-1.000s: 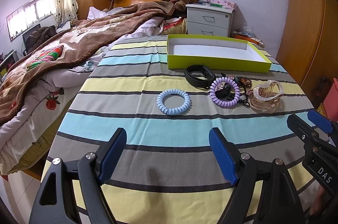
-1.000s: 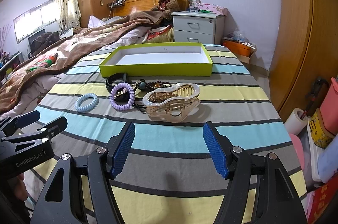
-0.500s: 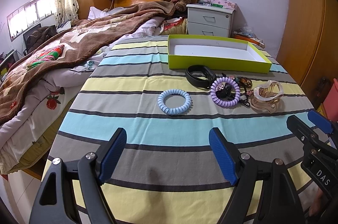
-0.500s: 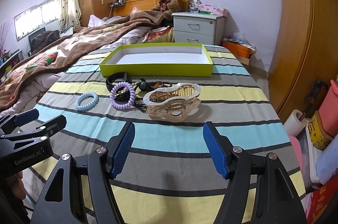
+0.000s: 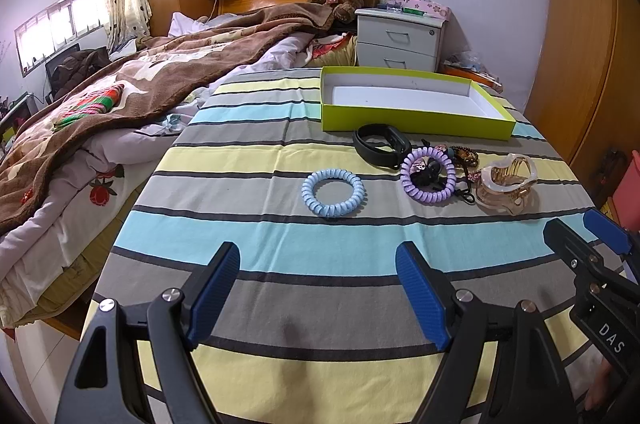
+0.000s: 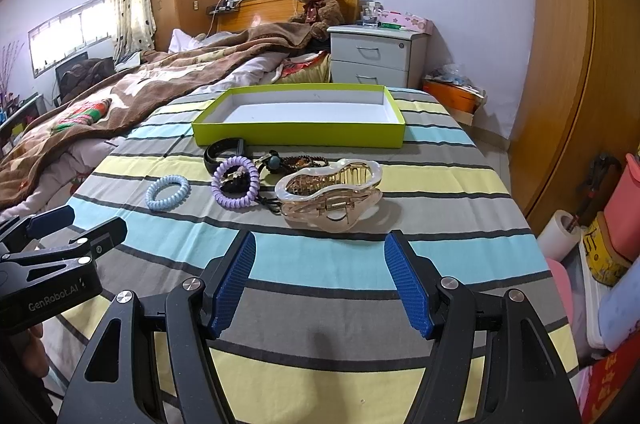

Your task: Organize jewelry

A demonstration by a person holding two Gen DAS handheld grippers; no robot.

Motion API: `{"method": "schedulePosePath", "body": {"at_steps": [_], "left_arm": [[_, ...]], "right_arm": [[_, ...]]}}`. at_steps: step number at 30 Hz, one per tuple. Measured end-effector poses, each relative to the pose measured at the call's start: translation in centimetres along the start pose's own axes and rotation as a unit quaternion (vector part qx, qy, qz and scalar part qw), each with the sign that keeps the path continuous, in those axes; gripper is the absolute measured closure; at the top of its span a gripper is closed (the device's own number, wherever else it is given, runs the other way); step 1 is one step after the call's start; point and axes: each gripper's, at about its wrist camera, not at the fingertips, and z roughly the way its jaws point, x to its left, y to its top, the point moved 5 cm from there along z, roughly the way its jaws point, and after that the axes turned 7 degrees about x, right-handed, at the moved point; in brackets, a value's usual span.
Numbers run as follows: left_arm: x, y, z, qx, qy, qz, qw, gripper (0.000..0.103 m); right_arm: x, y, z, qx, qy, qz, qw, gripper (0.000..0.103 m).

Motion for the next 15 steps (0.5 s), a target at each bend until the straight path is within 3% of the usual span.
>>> {"method": "schedulePosePath", "body": {"at_steps": [15], "left_arm": [[0.16, -0.09, -0.12, -0.001, 0.000, -0.001, 1.0000, 0.021]], "right_arm": [[-0.01, 0.02, -0.08, -0.001, 0.001, 0.000, 1.000, 0.036]]}}
